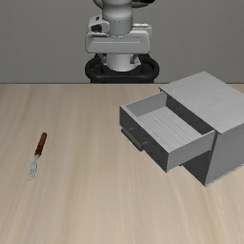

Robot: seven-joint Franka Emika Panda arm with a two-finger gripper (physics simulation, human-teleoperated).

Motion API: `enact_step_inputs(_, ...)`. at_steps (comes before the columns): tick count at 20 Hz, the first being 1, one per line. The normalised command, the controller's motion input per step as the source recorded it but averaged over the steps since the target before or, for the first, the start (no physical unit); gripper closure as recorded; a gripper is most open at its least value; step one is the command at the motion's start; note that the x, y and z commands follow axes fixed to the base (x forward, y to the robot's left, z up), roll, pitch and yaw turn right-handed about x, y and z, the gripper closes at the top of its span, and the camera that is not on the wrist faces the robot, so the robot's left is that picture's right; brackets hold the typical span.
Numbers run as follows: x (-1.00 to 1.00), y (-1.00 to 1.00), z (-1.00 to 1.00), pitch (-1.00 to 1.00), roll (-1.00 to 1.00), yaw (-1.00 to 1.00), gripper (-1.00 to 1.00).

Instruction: Pick up the fork and place it in the top layer of the cabinet

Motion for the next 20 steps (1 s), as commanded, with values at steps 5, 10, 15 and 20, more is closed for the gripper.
enact_step_inputs(5, 0.0, -1.0, 0.0, 0.0, 0.0, 0.0, -1.0)
enact_step_inputs(10, 0.0, -1.0, 0.0, 0.0, 0.0, 0.0, -1.0)
enact_step_inputs(15, 0.0, -1.0, 0.0, 0.0, 0.0, 0.0, -1.0)
enact_step_inputs(20, 0.0, -1.0, 0.0, 0.0, 0.0, 0.0, -1.0)
